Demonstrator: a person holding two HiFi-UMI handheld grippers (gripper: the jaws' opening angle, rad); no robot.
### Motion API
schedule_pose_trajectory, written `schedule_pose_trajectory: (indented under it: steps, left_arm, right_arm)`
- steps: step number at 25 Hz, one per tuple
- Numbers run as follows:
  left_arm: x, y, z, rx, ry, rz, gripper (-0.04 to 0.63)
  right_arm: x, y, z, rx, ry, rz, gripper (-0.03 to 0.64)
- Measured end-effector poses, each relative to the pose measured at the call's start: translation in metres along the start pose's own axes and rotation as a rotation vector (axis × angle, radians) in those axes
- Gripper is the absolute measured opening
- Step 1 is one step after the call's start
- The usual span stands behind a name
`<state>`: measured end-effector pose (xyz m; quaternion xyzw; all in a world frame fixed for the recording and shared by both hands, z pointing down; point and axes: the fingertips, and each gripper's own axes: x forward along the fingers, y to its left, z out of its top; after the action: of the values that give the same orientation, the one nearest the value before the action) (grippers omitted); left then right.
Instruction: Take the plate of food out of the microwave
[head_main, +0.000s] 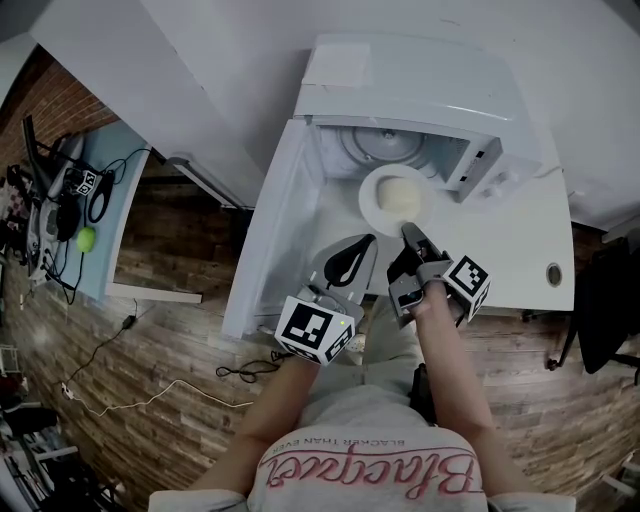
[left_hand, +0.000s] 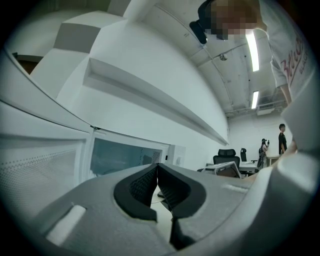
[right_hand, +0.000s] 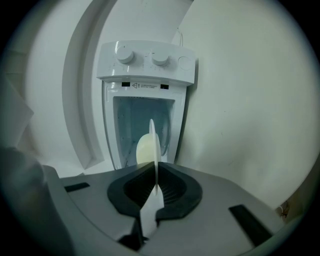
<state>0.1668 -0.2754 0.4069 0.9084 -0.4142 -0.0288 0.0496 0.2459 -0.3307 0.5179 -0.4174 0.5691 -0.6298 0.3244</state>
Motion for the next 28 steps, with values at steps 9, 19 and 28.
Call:
schedule_pose_trajectory:
  steps: [9, 19, 28]
  left_arm:
    - [-0.004, -0.007, 0.009, -0.003, 0.006, 0.012, 0.008]
    - [-0.002, -0.006, 0.020, -0.005, -0.004, 0.037, 0.008]
    - [-0.009, -0.002, 0.020, -0.014, -0.027, 0.065, 0.008]
  right_arm:
    - [-0.019, 0.008, -0.002, 0.001, -0.004, -0.006, 0.020]
    - [-0.030, 0.022, 0.001, -0.003, -0.014, 0.010, 0.020]
    - [-0.030, 0.017, -0.007, -0.004, 0.007, 0.034, 0.021]
